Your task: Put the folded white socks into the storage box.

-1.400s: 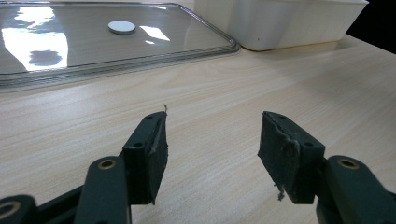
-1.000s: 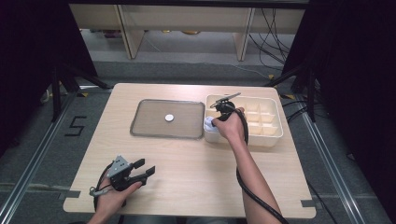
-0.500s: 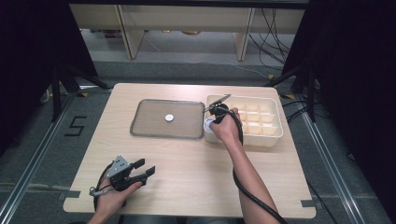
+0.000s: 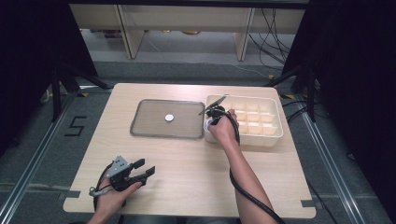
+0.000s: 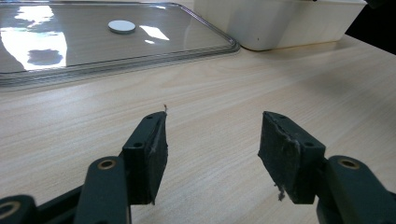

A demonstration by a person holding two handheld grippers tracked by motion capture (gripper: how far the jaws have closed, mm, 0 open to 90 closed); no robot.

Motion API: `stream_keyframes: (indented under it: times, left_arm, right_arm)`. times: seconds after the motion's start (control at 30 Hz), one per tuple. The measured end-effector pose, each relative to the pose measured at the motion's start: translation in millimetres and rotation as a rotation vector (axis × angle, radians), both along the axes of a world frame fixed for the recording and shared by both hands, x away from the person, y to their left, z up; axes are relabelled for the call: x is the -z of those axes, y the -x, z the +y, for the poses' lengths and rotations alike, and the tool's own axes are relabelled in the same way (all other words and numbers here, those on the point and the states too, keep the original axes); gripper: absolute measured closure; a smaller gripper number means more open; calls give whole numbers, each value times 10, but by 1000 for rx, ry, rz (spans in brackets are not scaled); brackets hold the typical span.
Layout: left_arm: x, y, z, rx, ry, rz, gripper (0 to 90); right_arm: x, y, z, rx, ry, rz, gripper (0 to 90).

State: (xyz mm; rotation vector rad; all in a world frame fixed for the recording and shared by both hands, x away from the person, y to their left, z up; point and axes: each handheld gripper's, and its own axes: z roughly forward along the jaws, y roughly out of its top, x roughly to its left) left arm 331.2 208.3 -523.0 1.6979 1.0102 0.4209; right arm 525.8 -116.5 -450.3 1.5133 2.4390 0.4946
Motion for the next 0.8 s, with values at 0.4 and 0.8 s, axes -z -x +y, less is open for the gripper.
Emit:
stream_keyframes:
  times: [0.4, 0.8]
  left_arm:
    - [7, -7, -8, -3, 8, -5, 413]
    - [-1, -4, 5, -3, -1, 1, 413]
  right_arm:
    - [-55, 46, -68, 38, -82, -5, 699]
    - [-266, 169, -244, 52, -148, -132, 506]
